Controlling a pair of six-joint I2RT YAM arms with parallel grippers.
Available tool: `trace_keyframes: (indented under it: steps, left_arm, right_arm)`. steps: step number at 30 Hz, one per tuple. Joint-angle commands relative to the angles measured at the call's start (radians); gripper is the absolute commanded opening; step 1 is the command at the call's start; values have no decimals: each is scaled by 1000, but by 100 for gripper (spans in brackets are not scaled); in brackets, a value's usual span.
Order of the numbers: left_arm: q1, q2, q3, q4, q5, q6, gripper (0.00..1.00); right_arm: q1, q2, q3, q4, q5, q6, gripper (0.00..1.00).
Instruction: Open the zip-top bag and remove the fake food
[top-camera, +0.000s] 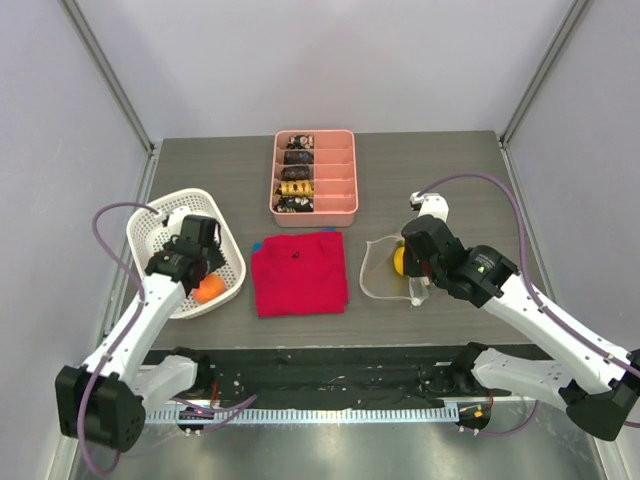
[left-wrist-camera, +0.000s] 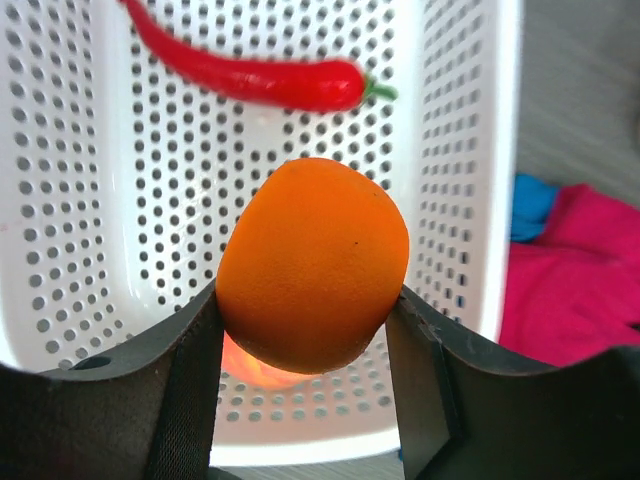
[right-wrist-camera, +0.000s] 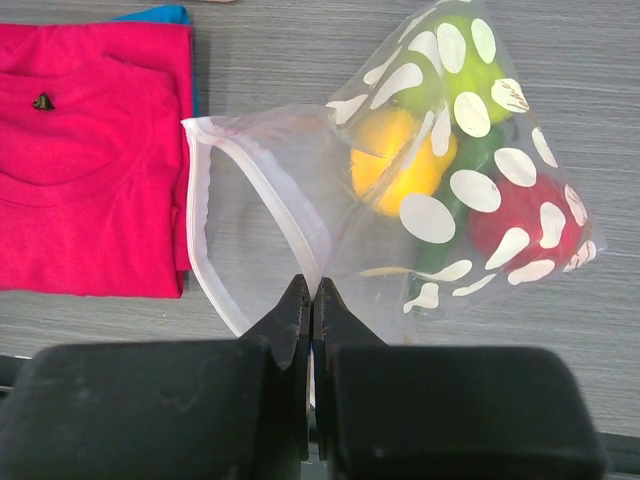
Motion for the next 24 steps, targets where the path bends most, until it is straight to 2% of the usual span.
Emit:
trace_keyframes:
  steps: [1,2,3,4,5,8,11,13,14,15,16,17,18,19,20,21,23,24]
  left_arm:
    - [37,65,-10,69,46,-34,0]
    - [37,69,-16,69,38,-40,9]
    - [37,66,-24,68,37,-47,23]
    - [37,62,-33,81,41,-48,40]
    - [37,44,-53,83,44,-51,66]
    - [39,-18,-68,57,35,-68,100]
    - [39,-64,-43,22,64,-59,100]
    - [38,-96,-12,11,193,-18,100]
    - [38,-114,-3,61,263,-8,90]
    - [34,-156,-13,119,464,-7,81]
    - [25,-177,-31,188,566,-26,74]
    - [-29,-191,-79,288,639,-54,71]
    - [-77,-197,-99,463,693,-88,70]
    - [-138,-176,-105,527,684,-102,69]
    - [-314,-155,-75,558,628,-79,67]
    - [-396,-123,-49,594,570,-42,67]
    - [-580,-15,26,635,456,48,56]
    - [-620,20,40,716,460,62,49]
  right_arm:
    - [-2,-19,9,60,-4,-20,1]
    - [-2,-18,3,60,-4,-20,1]
    - [-4,-22,0,62,-5,-16,1]
    - [-2,-24,-2,63,-2,-12,1]
    - [-4,-28,-7,65,-2,-9,1]
    - [-2,-38,-10,76,-11,0,1]
    - [-2,-31,1,74,-31,0,1]
    - [-2,-28,22,62,-40,-3,1]
    - [-2,-30,30,56,-43,-6,1]
    - [-2,-31,36,51,-47,-5,1]
    - [-2,-34,47,51,-48,-11,1]
    - [-2,-39,52,48,-50,-12,1]
    - [-2,-38,56,48,-51,-12,1]
    - [-4,-39,59,47,-50,-12,1]
    - [-2,-36,61,48,-48,-14,1]
    - [-2,-31,64,47,-48,-16,1]
    - [-2,-28,67,47,-53,-9,1]
    - [-2,-25,69,48,-54,-6,1]
